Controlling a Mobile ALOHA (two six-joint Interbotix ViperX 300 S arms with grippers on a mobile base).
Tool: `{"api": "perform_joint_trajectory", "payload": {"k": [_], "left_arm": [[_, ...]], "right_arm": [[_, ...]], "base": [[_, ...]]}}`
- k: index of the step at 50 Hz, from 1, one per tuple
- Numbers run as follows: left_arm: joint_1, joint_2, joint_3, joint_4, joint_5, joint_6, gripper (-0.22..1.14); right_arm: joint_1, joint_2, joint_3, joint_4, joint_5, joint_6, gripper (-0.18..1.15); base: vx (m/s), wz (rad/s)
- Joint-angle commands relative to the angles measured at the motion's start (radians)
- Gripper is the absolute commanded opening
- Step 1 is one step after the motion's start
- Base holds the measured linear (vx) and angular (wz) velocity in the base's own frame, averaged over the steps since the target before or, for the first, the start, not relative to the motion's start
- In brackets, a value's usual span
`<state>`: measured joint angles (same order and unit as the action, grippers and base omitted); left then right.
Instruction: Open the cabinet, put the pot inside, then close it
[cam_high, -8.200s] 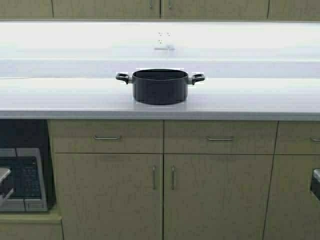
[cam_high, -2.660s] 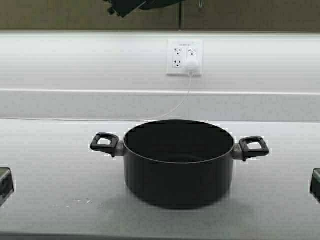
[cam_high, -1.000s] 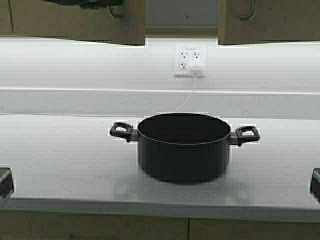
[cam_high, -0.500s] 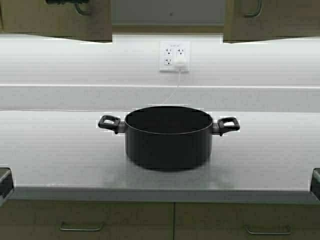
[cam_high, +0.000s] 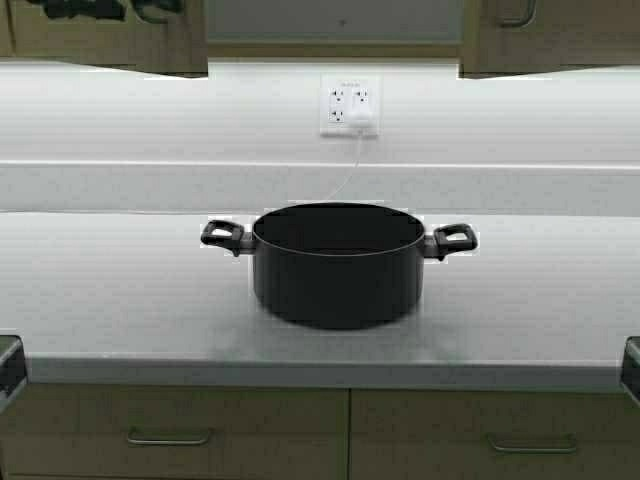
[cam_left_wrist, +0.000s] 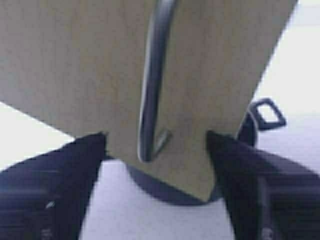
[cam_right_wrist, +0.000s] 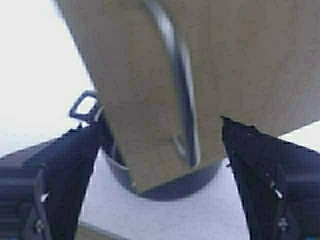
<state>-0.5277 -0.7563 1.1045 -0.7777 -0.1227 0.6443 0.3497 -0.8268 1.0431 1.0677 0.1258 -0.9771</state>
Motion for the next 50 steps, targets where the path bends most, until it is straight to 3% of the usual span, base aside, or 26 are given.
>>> {"api": "perform_joint_trajectory", "payload": {"k": [1,7,11,14,19,22,29,37,50], "left_arm": [[0.003,-0.058,0.003,0.005,0.072,0.003,0.94],[0.003,-0.123,0.003,0.025,0.172,-0.002,0.83],[0.003,-0.153,-0.002,0.025,0.221,-0.009,0.65],[0.003,-0.164,-0.014,0.023,0.267,-0.018,0.44],[-0.017,-0.161,-0.044,0.025,0.328,-0.020,-0.01],[-0.055,-0.144,-0.066,0.025,0.318,-0.020,-0.12],[-0.207,-0.008,-0.123,0.028,0.179,-0.017,0.08],[-0.383,0.268,-0.230,0.032,-0.028,-0.014,0.02],[-0.414,0.525,-0.379,0.032,-0.225,-0.031,0.02]], "right_arm": [[-0.006,-0.097,0.006,-0.072,0.072,0.044,1.01],[-0.014,-0.201,0.005,-0.150,0.173,0.144,0.96],[-0.020,-0.256,-0.011,-0.215,0.267,0.255,0.83],[-0.020,-0.265,-0.032,-0.268,0.337,0.348,0.62],[-0.018,-0.247,-0.052,-0.341,0.397,0.419,0.09],[-0.012,-0.235,-0.058,-0.345,0.373,0.419,-0.10],[0.137,-0.130,-0.101,-0.339,0.204,0.410,0.11],[0.400,0.104,-0.218,-0.396,0.025,0.383,0.07],[0.417,0.334,-0.387,-0.476,-0.080,0.388,0.07]], "base": [[-0.02,0.01],[0.00,0.00],[0.00,0.00],[0.00,0.00],[0.00,0.00],[0.00,0.00],[0.00,0.00],[0.00,0.00],[0.00,0.00]]}}
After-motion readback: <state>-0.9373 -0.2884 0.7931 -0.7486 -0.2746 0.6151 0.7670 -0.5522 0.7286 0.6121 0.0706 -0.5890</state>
